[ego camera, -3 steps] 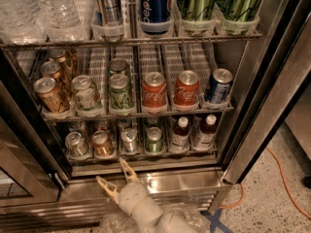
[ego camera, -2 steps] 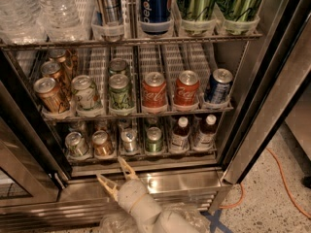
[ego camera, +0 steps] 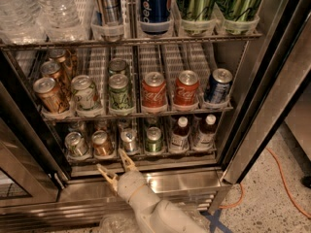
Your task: Pick orange can from bottom shelf of fridge
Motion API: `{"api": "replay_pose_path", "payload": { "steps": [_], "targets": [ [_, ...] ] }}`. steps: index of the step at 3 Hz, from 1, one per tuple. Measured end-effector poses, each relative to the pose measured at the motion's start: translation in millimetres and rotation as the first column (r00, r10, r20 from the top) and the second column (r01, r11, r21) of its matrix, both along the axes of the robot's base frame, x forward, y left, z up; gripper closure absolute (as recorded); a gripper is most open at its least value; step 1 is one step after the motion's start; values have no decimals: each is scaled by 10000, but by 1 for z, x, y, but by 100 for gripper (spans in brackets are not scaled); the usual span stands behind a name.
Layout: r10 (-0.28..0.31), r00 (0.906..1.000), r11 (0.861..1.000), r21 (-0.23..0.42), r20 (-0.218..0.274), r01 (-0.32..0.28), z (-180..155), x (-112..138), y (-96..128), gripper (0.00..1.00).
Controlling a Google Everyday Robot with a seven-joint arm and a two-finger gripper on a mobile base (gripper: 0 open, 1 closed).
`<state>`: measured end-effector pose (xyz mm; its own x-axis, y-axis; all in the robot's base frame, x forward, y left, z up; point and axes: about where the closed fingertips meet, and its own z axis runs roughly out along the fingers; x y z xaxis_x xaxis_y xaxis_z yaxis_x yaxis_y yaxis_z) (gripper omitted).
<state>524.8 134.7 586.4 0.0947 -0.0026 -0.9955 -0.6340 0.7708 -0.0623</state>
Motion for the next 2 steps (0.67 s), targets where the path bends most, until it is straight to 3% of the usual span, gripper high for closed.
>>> {"api": "replay_pose_path", "payload": {
  "steps": [2],
  "targets": [
    [118,9999,9999,-83,98,-117,3,31,14,36]
  ]
}}
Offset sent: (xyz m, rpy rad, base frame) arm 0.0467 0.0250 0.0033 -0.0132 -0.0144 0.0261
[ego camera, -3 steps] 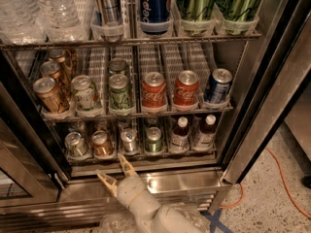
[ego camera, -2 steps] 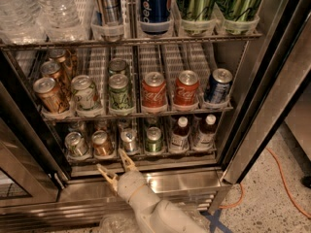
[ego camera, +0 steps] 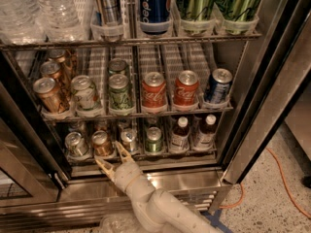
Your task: Pick orange can from bottom shelf of fridge
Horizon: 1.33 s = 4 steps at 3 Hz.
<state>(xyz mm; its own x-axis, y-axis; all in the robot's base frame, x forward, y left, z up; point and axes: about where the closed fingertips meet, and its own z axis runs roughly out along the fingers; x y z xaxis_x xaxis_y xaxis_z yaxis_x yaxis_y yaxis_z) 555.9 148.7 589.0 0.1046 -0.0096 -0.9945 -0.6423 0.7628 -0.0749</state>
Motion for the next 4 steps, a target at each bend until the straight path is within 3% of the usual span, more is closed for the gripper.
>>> {"api": "replay_pose_path", "payload": {
  "steps": [2,3,4],
  "targets": [
    [349,9994,9994,27,60,-350,1,17,25,36],
    [632,9980,9978,204,41,-632,-2,44,49,35],
    [637,9980,9977,220,30,-638,-2,46,49,36]
  ]
}}
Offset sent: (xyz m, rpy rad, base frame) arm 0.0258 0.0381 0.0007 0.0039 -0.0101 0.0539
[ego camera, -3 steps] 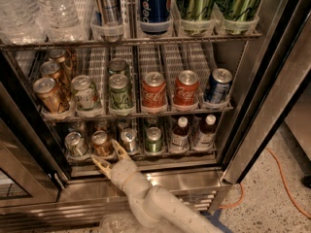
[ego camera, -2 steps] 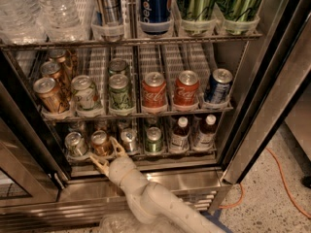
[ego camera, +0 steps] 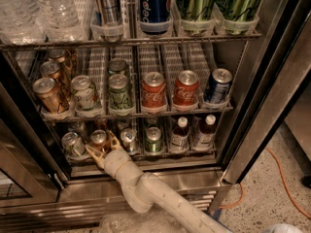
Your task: Pick orange can from bottom shelf of fridge
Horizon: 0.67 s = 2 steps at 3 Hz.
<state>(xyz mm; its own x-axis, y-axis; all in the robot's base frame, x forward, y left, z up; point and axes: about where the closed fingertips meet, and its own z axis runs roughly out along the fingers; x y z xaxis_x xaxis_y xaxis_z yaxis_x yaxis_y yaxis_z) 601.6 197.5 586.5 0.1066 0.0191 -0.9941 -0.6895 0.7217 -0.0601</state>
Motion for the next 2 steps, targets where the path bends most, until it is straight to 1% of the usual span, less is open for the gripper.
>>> {"api": "replay_pose_path", "payload": {
  "steps": [1,2],
  "targets": [
    [0,10000,10000,0,0,0,0,0,0,55],
    [0,10000,10000,0,0,0,0,0,0,79]
  ]
}}
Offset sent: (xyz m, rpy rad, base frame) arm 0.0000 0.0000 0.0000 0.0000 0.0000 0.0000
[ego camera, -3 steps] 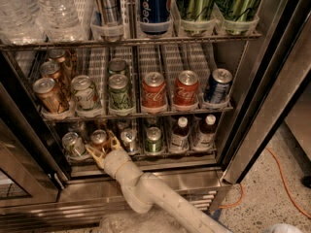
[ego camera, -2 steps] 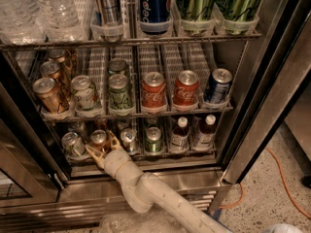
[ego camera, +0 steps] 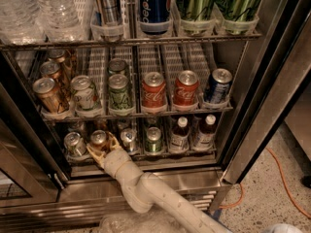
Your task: Pick orange can from bottom shelf of fridge
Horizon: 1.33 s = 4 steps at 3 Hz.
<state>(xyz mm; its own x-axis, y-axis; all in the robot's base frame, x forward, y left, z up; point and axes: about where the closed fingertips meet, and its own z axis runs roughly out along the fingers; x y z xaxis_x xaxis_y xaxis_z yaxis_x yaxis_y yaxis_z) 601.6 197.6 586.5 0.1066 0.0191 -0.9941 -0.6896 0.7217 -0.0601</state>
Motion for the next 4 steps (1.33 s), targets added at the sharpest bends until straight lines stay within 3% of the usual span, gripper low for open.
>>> {"api": "replay_pose_path", "payload": {
  "steps": [1,2,3,4],
  "targets": [
    [2,10000,10000,-1,1,-2,0,0,0,99],
    [108,9999,9999,-78,30,-108,8,-4,-2,100],
    [547,9985,9983,-198,-95,-549,26,-17,-11,100],
    [1160,9932,9926,-373,78,-1156,56,-28,-16,100]
  ]
}}
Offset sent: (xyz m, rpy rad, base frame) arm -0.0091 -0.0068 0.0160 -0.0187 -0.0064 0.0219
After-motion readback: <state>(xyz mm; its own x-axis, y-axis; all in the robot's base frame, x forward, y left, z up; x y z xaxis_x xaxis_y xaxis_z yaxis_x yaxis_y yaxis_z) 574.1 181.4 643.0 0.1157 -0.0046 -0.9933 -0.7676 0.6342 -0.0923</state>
